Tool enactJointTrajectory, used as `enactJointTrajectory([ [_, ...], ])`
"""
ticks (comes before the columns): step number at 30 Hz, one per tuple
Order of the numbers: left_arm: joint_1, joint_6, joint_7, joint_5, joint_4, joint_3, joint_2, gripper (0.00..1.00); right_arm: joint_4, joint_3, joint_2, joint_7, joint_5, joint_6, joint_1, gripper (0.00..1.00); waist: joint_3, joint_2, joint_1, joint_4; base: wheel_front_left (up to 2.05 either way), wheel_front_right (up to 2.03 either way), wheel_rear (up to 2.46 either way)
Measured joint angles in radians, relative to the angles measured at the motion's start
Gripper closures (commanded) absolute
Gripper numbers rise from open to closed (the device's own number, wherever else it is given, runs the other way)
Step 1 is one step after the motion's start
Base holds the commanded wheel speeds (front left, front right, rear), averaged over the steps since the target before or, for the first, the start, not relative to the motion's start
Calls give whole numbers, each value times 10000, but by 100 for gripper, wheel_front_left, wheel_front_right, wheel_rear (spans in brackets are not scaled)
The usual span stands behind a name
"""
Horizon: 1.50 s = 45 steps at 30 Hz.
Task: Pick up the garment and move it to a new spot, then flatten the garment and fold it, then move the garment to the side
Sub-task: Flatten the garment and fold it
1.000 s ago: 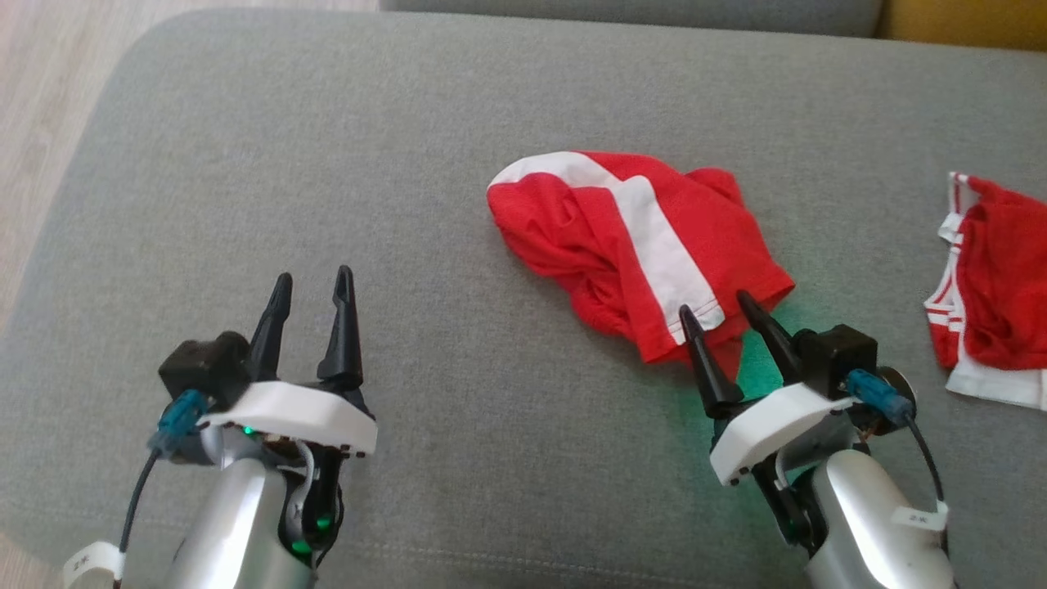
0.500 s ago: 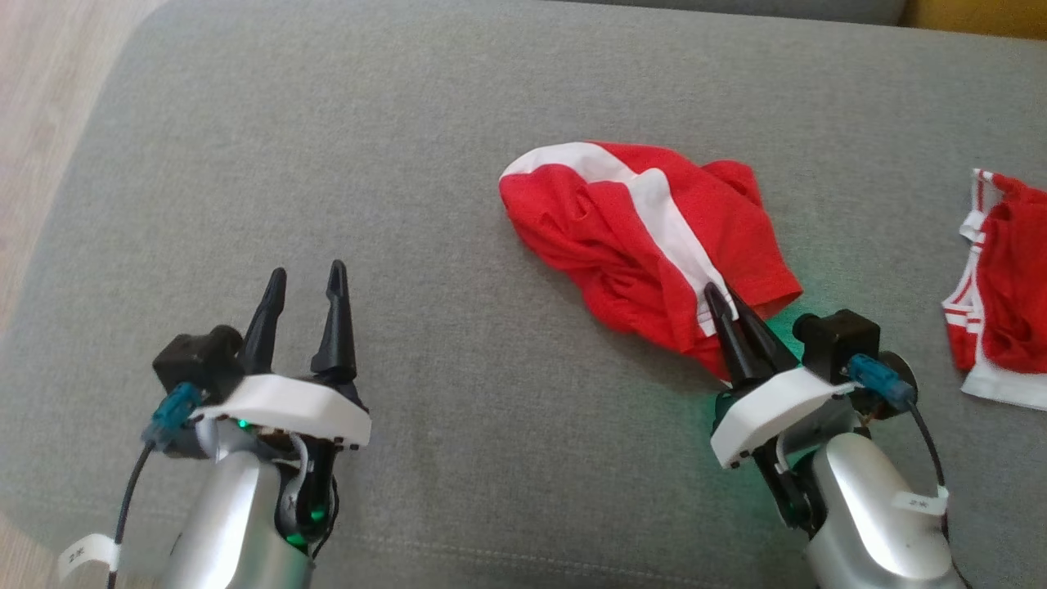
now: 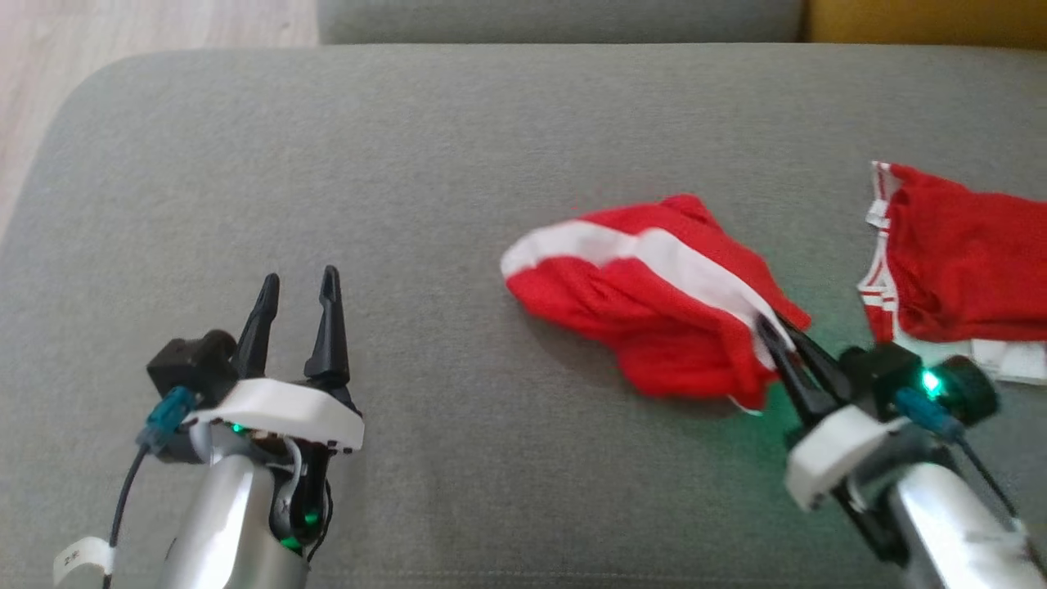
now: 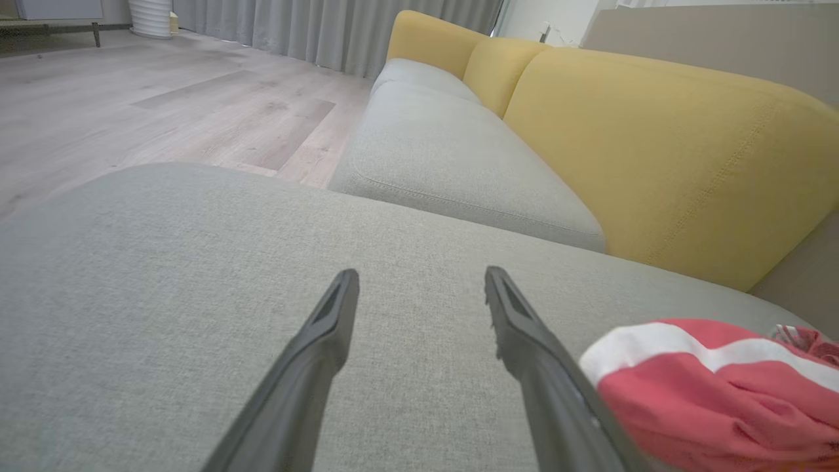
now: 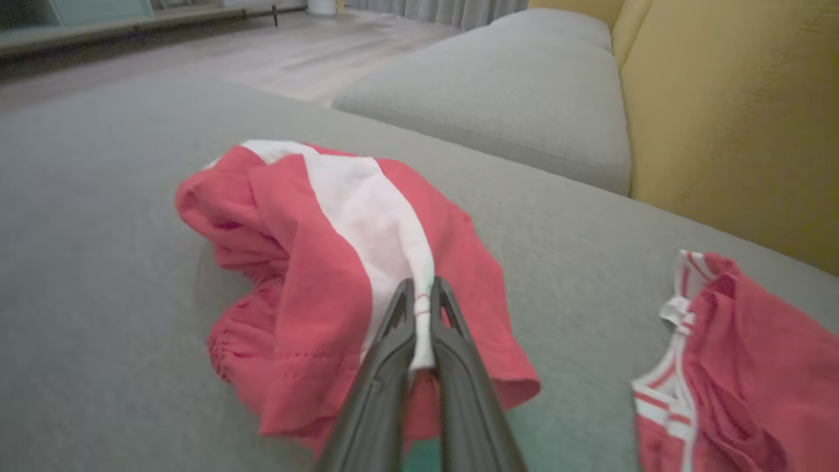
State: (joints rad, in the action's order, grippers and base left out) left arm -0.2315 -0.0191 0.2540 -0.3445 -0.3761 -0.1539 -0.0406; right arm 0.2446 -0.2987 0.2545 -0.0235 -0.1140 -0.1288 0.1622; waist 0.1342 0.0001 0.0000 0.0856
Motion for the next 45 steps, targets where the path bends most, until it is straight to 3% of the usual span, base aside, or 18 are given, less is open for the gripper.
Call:
enactJointTrajectory([
  [3, -1, -2, 0, 0, -31, -19, 2, 0, -109, -274, 765, 265, -188, 0, -198, 100, -71, 0, 0, -223, 0, 0, 0],
  [5, -1, -2, 0, 0, -75, -27, 4, 0, -88, -500, 1099, 573, -408, 0, -239, 0, -95, 0, 0, -350, 0, 0, 0],
  [10, -2, -84, 0, 12, -171, -81, 6, 0, 86, 355, 1076, 711, -430, 0, -284, 0, -59, 0, 0, -562, 0, 0, 0],
  [16, -39, -234, 0, -259, -382, -276, 4, 0, -407, 1893, -502, -353, -364, 0, -131, 0, 35, 0, 0, -757, 0, 0, 0],
  [22, -432, -713, -217, -1156, -1229, -1478, 0, 0, -602, 2146, -1390, -947, 27, 0, -73, 0, 233, 0, 0, -921, 0, 0, 0],
  [30, -1677, -878, -1507, -2757, -2362, -2949, 15, 0, -704, 2224, -1626, -1103, 136, 0, 114, 0, 717, 0, 0, -1177, 0, 0, 0],
  [36, -2593, -869, -2385, -4353, -3078, -3281, 36, 0, -734, 2075, -1741, -1147, 190, 0, 593, 0, 1067, 0, 0, -1503, 0, 0, 0],
  [45, -3154, -890, -2715, -5507, -3415, -3774, 31, 0, -520, 2142, -1756, -1262, 192, 0, 593, 0, 1190, 0, 1, -1725, 0, 0, 0],
])
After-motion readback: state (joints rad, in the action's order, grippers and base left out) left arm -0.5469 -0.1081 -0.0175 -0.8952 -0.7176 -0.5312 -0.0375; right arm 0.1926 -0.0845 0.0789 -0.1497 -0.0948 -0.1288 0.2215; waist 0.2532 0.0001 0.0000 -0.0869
